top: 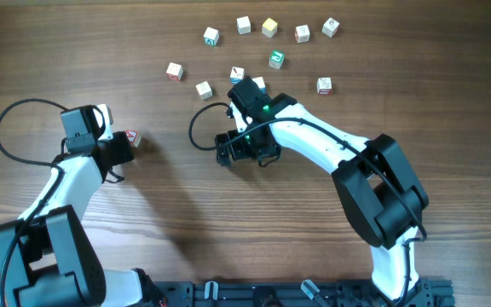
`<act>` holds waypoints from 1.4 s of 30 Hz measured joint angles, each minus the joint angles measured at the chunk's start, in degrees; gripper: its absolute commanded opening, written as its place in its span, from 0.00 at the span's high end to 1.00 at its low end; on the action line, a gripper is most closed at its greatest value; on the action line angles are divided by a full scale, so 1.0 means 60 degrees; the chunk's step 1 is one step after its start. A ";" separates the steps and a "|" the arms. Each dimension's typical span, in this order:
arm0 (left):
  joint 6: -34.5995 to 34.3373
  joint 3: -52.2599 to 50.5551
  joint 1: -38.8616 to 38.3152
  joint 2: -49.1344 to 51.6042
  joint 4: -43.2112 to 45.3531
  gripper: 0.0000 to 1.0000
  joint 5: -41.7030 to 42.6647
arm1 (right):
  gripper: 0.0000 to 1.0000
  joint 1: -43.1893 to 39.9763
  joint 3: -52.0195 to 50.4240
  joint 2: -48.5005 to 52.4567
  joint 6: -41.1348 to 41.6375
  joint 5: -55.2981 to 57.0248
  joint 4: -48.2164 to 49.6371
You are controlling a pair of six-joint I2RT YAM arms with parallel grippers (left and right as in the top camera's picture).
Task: Form a horizontal line
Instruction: 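Set the red A block down right of the M block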
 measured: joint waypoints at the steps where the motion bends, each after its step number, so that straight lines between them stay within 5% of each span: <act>1: 0.0000 0.0000 0.0000 0.0000 0.0011 0.67 -0.0004 | 0.00 0.0004 0.0000 0.0000 0.0000 0.0000 0.0000; 32: 0.0000 -0.0018 0.0000 -0.0401 -0.0069 0.46 -0.0022 | 0.00 0.0000 0.0000 -0.0004 0.0000 0.0000 0.0004; 36: 0.0007 -0.0036 0.0000 -0.1512 -0.0506 0.34 -0.0018 | 0.00 0.0000 0.0000 -0.0004 0.0000 0.0000 0.0004; 42: 0.0025 -0.0036 0.0000 -0.3093 -0.0674 0.02 -0.0029 | 0.00 0.0000 0.0000 -0.0004 0.0000 0.0000 0.0004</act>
